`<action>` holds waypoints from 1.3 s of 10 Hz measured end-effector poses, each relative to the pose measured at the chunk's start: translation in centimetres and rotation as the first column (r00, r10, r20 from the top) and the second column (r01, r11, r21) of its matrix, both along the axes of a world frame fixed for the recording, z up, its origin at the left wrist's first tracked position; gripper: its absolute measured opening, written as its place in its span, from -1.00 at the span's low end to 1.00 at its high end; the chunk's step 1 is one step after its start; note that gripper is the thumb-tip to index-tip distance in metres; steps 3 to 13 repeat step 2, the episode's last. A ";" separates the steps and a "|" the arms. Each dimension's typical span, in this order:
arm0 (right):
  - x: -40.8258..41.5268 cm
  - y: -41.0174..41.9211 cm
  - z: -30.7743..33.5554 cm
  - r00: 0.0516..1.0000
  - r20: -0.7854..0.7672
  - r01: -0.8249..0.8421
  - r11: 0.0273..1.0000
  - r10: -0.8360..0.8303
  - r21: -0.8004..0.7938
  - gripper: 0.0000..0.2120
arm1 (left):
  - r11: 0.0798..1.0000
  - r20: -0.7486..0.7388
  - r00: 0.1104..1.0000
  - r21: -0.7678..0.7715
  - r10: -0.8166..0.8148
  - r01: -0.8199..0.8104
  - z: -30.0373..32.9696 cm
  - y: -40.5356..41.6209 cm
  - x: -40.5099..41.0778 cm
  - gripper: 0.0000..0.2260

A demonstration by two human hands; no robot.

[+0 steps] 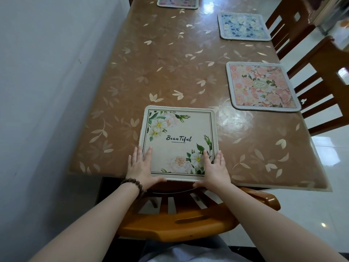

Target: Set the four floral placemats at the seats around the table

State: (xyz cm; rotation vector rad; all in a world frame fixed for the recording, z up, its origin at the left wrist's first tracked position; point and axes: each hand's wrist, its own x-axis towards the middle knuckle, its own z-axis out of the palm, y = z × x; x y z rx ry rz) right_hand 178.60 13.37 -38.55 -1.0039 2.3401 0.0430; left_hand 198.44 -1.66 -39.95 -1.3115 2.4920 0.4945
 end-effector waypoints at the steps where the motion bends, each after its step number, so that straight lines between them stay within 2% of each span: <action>1: -0.7 0.1 0.5 0.999 0.023 0.037 0.999 -0.036 -0.024 0.15 | 1.000 -0.058 0.998 -0.012 0.012 -0.013 1.0 0.5 -1.8 0.01; 2: -2.6 -0.5 1.3 0.997 -0.004 0.070 0.990 -0.071 -0.121 -0.05 | 0.999 -0.122 0.993 -0.048 -0.001 -0.005 2.1 0.6 -4.8 -0.12; 13: -2.6 -0.5 1.3 0.997 -0.004 0.070 0.990 -0.071 -0.121 -0.05 | 0.999 -0.122 0.993 -0.048 -0.001 -0.005 2.1 0.6 -4.8 -0.12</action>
